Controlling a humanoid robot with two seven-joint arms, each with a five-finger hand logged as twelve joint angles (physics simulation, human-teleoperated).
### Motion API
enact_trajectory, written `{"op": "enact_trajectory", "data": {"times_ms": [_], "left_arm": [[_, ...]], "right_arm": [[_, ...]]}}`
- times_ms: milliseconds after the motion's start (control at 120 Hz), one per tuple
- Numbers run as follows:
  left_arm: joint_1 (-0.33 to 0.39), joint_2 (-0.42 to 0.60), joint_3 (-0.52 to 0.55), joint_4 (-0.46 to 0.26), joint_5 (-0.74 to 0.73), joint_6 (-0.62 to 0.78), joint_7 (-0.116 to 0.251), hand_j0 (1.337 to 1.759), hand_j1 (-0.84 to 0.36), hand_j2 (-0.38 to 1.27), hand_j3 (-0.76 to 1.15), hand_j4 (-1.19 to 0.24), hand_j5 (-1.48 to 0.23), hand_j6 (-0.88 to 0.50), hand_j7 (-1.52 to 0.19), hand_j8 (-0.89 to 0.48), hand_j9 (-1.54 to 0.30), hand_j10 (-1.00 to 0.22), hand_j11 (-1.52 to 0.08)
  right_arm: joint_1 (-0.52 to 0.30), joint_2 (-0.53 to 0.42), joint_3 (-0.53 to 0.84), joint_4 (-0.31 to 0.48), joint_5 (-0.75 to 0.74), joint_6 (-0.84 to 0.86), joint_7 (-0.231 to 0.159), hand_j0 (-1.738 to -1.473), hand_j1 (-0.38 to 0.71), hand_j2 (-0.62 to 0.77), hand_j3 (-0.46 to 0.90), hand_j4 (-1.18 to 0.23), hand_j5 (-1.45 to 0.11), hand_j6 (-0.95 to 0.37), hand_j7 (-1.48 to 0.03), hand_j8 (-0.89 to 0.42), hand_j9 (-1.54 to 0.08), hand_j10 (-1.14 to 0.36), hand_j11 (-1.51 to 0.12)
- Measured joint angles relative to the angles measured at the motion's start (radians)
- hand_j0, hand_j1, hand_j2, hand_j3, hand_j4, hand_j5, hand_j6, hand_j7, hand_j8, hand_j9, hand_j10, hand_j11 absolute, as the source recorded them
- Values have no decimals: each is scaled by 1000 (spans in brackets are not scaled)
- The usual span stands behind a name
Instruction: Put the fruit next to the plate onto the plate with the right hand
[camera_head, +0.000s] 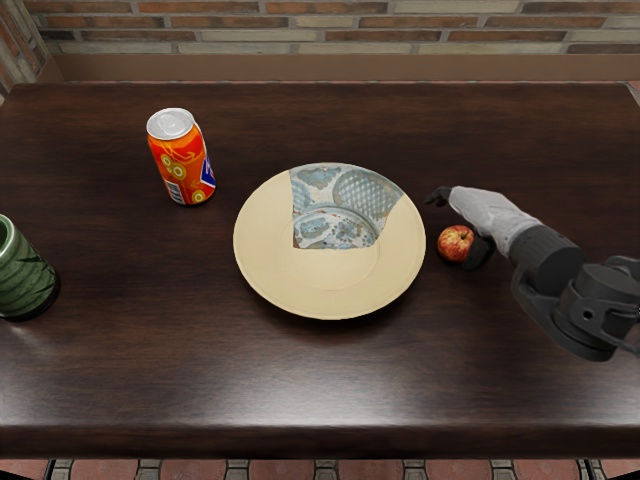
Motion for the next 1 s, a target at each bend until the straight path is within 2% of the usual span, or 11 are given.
{"op": "enact_trajectory", "data": {"times_ms": [600, 1000], "left_arm": [[0, 0, 0, 0, 0, 0, 0, 1658, 339, 2, 0, -9, -11, -9, -11, -9, -11, -9, -11], [0, 0, 0, 0, 0, 0, 0, 1658, 339, 2, 0, -9, -11, -9, -11, -9, -11, -9, -11]], "right_arm": [[-56, 7, 1, -30, -41, -51, 0, -1658, 18, -58, 0, -312, -401, -314, -400, -313, -401, -312, -401], [-53, 33, 4, -51, -47, -59, 0, -1658, 27, -59, 0, -319, -411, -321, -410, -320, -411, -319, -410]]}}
